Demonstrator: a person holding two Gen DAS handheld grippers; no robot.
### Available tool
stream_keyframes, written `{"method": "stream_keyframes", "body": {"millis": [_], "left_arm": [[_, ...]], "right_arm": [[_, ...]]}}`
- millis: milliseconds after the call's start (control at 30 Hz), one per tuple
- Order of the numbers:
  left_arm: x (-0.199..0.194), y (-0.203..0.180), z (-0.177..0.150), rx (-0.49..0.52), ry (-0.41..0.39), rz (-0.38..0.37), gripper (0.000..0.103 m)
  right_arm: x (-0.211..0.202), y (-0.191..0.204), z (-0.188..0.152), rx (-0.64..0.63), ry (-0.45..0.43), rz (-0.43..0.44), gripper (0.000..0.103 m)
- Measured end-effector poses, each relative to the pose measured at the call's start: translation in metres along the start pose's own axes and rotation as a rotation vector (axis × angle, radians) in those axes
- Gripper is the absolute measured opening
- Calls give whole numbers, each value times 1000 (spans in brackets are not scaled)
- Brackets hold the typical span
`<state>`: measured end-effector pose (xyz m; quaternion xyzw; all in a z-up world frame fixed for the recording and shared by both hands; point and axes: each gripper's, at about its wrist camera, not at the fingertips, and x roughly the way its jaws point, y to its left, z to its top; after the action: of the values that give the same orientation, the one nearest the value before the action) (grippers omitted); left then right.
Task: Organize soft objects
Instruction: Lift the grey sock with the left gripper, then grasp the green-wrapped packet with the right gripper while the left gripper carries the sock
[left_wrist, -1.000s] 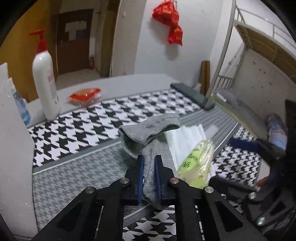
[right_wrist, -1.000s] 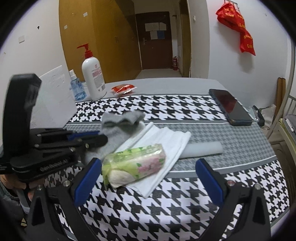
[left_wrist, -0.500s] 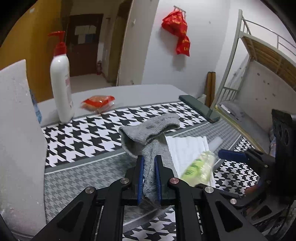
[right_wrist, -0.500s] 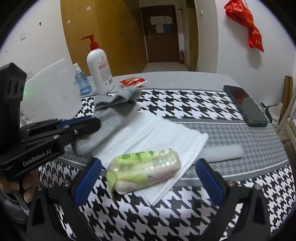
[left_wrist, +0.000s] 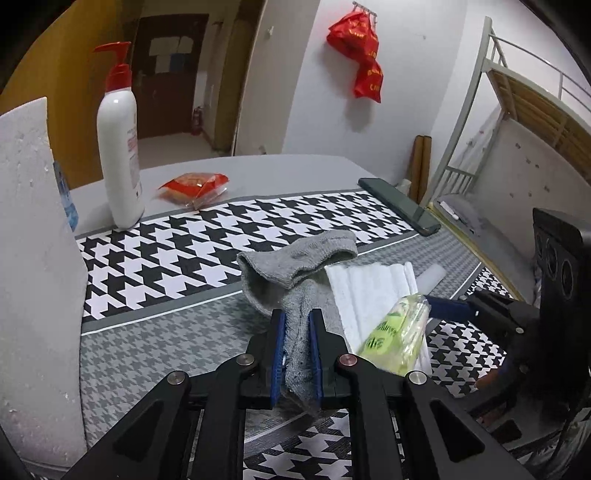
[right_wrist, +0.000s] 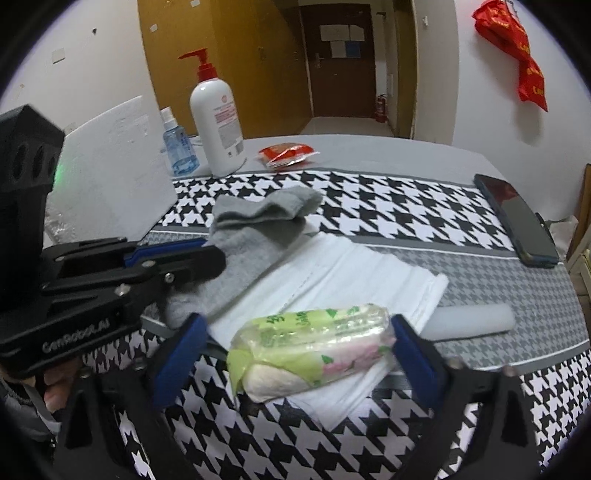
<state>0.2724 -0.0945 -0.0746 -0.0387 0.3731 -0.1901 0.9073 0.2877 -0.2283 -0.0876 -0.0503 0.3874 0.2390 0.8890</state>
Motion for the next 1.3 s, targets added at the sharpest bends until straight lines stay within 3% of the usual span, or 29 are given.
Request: {"method": "stream_keyframes", "body": {"millis": [167,300,400,433,533,733,800,867,1100,1167,1300], "left_arm": [[-2,0,1,-2,-1,13,21],[-4,-1,1,1,-8,12,23],[-5,0,1,1,-15,22,31],[-6,1,2,-2,-16,20,36],[-7,-3,0,7,-17,12,63],[2,-13,-2,59,-1,40,64],[6,-14,-3,63,18,43,57],[12,-16,-4,83,43,63,38],[26,-15,-8,91,111,93,20],[25,-15,-8,92,110,94,8],[22,-17,-9,97,91,82,4]], "right_arm": [[-2,-1,-3,-4,8,-2,72],[-10,-4,-5,7,-8,-16,69],[-25,-10,-4,34,-35,-26,68],[-32,-12,-4,41,-48,-31,68],[-50,-19,-5,68,-84,-37,68],[-67,-26,-14,98,-106,-40,68],[-67,-26,-17,101,-103,-33,68],[-68,-26,-20,111,-100,-33,68],[-79,-26,-28,115,-103,-33,68],[-81,-26,-29,115,-104,-34,68],[-83,-26,-32,122,-102,-41,68]]}}
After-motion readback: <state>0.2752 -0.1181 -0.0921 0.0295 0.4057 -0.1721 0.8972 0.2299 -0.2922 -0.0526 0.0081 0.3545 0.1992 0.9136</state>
